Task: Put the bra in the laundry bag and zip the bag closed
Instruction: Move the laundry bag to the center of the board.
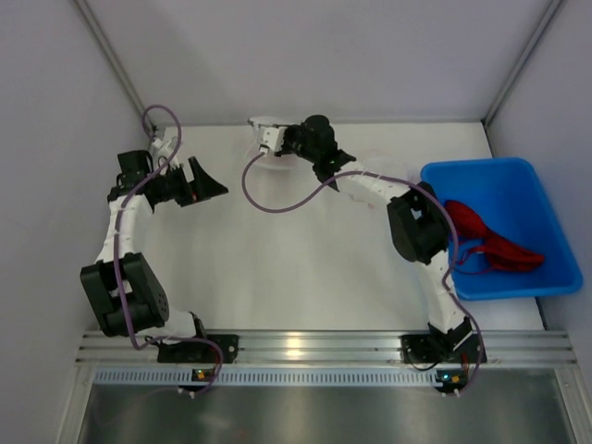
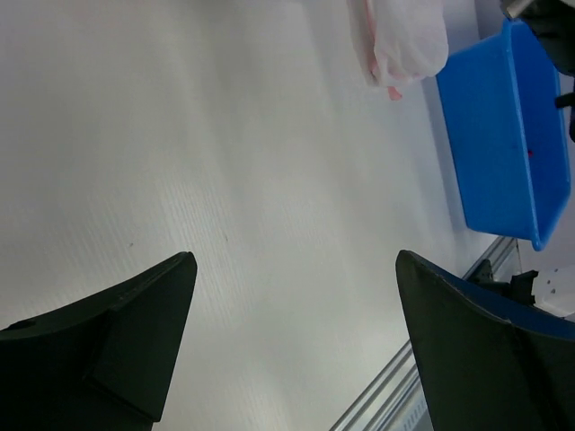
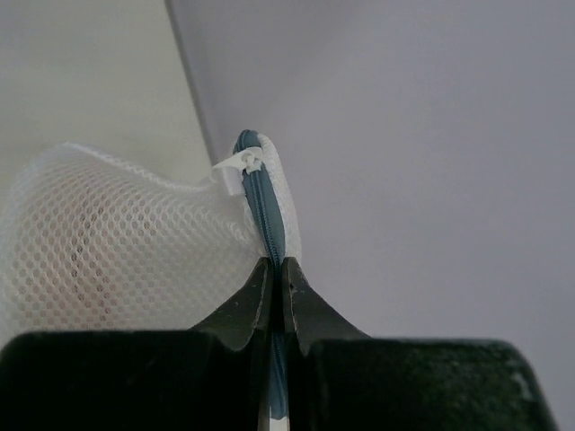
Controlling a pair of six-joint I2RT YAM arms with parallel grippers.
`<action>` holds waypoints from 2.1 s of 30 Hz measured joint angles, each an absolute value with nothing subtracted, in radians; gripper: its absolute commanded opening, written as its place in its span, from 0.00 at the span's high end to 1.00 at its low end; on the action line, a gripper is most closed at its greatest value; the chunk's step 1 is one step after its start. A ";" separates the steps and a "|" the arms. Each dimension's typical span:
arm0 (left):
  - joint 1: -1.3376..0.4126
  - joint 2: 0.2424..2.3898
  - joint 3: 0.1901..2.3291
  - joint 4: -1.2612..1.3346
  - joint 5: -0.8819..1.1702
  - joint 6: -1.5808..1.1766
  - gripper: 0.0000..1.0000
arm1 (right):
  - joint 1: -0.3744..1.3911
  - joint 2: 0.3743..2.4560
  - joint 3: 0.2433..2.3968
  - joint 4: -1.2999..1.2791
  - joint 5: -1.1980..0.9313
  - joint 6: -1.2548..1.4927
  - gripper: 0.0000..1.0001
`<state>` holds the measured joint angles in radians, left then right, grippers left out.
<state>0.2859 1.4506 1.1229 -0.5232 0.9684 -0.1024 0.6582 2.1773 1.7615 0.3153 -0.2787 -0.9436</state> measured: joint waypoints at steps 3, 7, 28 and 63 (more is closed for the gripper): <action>0.286 1.451 1.131 -0.523 0.941 -0.086 0.02 | 0.652 2.360 1.973 0.361 -0.241 -1.013 1.00; 0.287 1.449 1.129 -0.523 0.913 -0.073 0.02 | 0.655 2.571 2.168 0.390 -0.221 -1.101 0.81; 0.292 1.444 1.345 -0.531 0.740 -0.023 0.02 | 0.673 2.028 1.841 0.034 -0.188 -0.773 0.01; 0.313 1.300 1.169 -0.448 0.861 -0.053 0.02 | 0.370 2.093 1.610 -0.731 -0.292 -0.374 0.54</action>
<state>0.3134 1.3003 1.1690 -0.4484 0.8612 -0.0532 0.3698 2.0926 1.6096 -0.7315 -0.2916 -0.3740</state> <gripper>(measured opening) 0.983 0.475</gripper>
